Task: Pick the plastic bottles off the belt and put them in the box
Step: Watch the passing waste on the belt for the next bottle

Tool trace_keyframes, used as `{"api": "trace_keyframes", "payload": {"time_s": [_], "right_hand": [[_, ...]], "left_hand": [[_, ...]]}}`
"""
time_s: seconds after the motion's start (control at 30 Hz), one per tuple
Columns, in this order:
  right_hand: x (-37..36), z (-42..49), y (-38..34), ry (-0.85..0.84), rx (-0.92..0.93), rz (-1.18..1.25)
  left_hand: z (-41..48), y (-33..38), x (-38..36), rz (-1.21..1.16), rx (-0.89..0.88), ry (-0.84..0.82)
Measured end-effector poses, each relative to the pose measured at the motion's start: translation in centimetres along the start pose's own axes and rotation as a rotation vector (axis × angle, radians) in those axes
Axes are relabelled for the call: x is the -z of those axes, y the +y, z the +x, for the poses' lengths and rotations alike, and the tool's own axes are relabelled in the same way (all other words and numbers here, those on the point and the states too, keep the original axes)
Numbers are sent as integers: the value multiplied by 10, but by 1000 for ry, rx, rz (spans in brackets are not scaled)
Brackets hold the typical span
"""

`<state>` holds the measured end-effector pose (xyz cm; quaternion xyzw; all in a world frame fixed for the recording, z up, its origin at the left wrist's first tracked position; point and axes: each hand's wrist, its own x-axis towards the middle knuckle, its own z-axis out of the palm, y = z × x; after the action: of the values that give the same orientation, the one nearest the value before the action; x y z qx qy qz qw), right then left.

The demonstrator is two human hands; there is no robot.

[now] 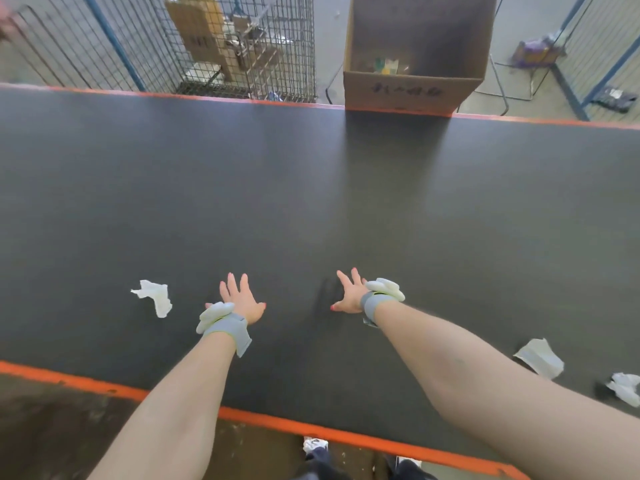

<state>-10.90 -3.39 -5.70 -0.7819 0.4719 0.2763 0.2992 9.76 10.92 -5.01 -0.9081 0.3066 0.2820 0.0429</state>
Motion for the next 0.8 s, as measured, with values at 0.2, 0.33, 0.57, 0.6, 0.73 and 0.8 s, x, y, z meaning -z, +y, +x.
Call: {"api": "trace_keyframes", "payload": {"time_s": [0.2,0.33,0.57,0.6,0.73,0.8], "right_hand": [[3,5,-35,16,146,-39],[-4,8,-56,-1,205,21],[-10,14,-59,-20,178,-6],[-9,15,-58,-19,176,-6],[-3,17,-54,7,160,-46],[3,17,-54,12,153,-49]], "left_hand": [[3,-33,11,78,98,17],[3,-52,4,282,-25,-192],[-3,-31,-12,303,-270,-242],[-4,-24,-8,249,-291,-214],[-3,-8,5,136,-332,-97],[0,-7,10,130,-304,-70]]}}
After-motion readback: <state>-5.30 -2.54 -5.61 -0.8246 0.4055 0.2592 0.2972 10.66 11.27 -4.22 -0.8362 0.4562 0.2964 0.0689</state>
